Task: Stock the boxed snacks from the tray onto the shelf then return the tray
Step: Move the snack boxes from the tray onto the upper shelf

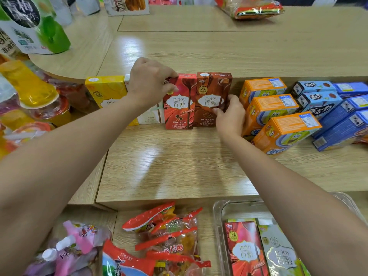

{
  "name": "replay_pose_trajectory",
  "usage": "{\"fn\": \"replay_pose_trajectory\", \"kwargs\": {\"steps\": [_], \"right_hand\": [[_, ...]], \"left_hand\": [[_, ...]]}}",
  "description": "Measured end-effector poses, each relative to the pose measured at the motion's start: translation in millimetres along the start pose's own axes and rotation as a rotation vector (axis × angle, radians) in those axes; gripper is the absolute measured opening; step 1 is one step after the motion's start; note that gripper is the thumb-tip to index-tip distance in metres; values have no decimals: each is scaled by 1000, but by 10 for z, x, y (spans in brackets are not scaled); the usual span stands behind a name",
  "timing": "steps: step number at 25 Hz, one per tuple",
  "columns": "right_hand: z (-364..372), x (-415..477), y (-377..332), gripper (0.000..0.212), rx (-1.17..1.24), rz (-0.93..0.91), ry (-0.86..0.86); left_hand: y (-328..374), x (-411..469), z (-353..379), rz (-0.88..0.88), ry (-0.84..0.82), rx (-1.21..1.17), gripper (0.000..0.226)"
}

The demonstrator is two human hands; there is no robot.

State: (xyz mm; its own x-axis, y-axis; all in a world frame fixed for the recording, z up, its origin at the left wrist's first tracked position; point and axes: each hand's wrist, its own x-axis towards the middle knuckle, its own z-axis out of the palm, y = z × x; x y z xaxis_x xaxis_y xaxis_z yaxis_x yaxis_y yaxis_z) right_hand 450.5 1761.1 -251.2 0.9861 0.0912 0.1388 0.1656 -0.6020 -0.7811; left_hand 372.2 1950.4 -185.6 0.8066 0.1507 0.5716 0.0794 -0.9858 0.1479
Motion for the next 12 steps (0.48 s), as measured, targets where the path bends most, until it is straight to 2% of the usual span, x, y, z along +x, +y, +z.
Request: {"fn": "replay_pose_trajectory", "kwargs": {"steps": [5,12], "right_hand": [[-24,10,20,44,-30,11,22],[28,-7,-11,44,3,-18,5]], "left_hand": [[22,-20,32,42,28,10,38],[14,-15,-22,-65,-13,-83,37]]}}
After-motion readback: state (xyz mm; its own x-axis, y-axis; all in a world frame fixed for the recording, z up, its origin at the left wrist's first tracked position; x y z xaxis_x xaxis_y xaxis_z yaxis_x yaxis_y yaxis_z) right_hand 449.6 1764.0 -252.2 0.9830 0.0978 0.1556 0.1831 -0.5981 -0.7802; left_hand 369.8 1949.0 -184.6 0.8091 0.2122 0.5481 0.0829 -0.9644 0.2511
